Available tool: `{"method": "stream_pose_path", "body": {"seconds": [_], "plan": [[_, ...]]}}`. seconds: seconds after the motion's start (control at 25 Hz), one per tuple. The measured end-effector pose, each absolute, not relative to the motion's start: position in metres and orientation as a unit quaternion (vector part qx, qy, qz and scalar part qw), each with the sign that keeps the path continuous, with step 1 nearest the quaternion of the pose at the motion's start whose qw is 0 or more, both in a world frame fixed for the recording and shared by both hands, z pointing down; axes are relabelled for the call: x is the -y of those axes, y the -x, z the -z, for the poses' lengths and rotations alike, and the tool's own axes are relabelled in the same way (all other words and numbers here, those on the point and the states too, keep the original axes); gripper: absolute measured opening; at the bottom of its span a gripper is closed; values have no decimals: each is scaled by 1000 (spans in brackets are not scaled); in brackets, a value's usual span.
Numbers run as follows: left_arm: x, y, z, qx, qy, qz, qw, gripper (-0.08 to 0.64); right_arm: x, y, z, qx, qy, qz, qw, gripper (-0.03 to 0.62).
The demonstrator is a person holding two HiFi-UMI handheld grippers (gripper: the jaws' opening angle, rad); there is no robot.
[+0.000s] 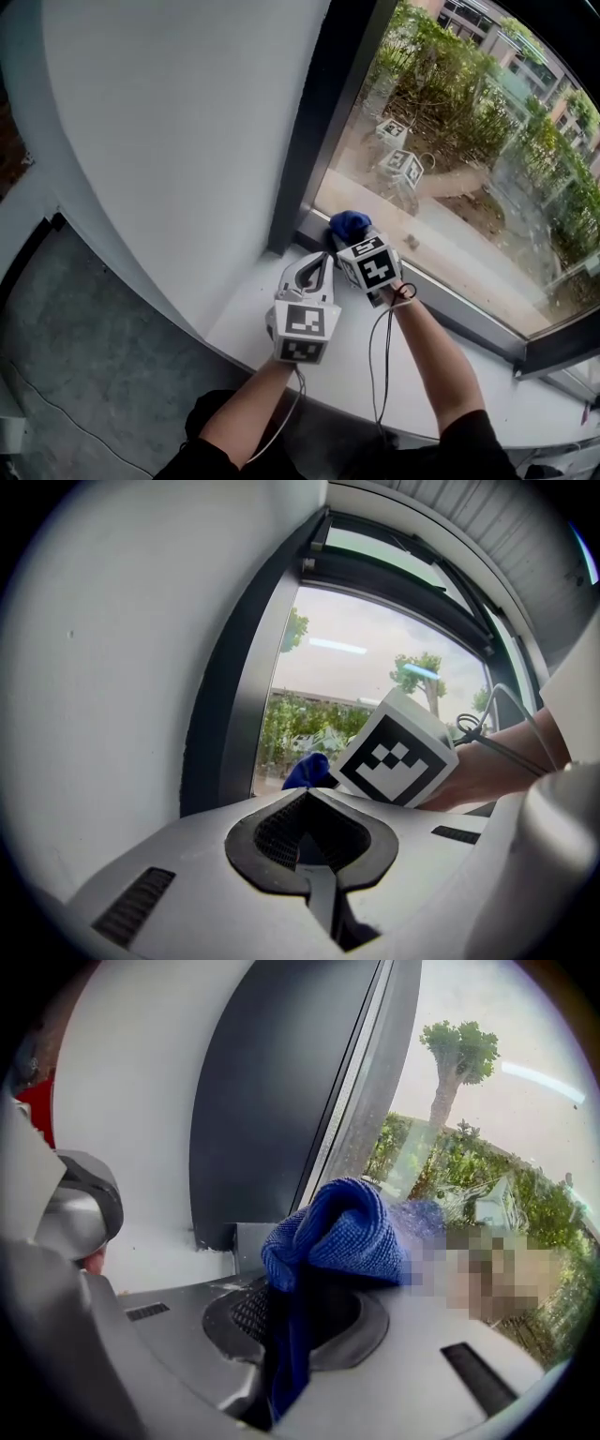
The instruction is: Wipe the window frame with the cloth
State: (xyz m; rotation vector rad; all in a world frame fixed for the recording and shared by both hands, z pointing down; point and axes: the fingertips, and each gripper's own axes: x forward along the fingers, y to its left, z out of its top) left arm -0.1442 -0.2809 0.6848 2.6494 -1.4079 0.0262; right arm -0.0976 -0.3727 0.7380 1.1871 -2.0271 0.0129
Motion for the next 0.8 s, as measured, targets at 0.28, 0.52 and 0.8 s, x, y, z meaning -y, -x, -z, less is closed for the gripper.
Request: {"method": "stream_pose_path", "body": {"seconds": [0.28, 0.52, 0.8], "plan": [[289, 161, -687, 491, -866, -14, 93, 5, 384, 113, -738, 802, -458, -4, 382, 41], [295, 159, -696, 495, -863, -17, 99, 6, 389, 120, -737, 809, -453, -16, 374, 41], [285, 155, -689, 492, -866, -25, 89, 6, 391, 131, -726, 833, -450, -25, 320, 41]]}}
